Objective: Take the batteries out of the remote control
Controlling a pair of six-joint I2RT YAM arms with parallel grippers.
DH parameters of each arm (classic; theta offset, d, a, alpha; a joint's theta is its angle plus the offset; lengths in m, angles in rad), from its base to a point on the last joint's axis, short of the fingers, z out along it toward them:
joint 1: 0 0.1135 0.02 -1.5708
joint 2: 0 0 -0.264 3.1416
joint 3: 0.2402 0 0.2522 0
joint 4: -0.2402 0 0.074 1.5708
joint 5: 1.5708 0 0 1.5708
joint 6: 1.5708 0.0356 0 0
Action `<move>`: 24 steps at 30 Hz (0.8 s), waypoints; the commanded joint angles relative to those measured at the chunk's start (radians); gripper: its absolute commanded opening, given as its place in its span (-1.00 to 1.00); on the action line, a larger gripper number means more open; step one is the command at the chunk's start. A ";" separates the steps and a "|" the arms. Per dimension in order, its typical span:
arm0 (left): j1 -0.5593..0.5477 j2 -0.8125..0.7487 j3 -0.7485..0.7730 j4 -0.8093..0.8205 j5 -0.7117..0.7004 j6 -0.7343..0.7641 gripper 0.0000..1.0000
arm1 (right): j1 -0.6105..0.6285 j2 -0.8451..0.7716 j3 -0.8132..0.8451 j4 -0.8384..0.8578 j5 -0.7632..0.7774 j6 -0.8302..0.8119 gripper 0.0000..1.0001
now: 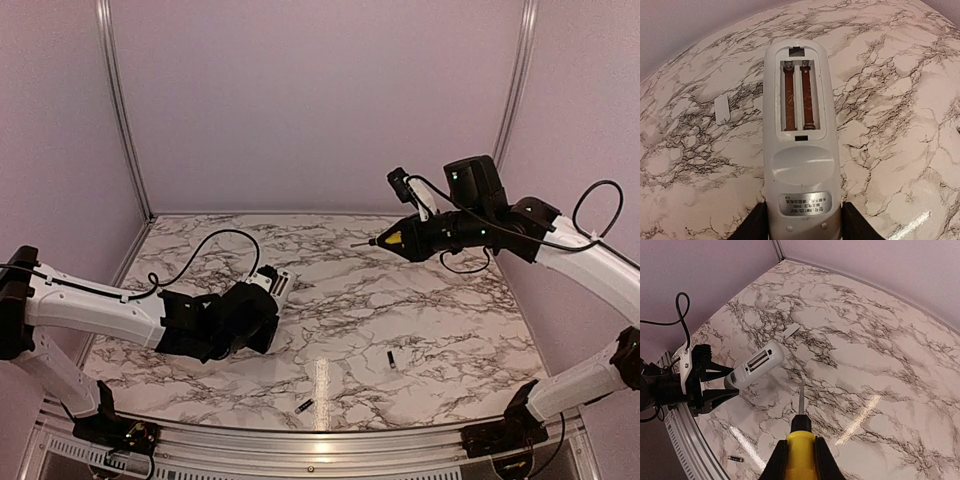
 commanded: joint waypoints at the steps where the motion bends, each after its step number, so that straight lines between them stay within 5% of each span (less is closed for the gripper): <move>1: 0.001 0.053 0.071 -0.115 -0.029 -0.235 -1.00 | -0.010 -0.037 -0.019 0.061 0.121 0.091 -1.00; 14: 0.004 0.327 0.335 -0.279 0.058 -0.343 -1.00 | -0.009 -0.051 -0.060 0.047 0.156 0.187 -1.00; 24: 0.043 0.434 0.392 -0.310 0.219 -0.429 -1.00 | -0.009 -0.154 -0.148 0.044 0.242 0.298 -1.00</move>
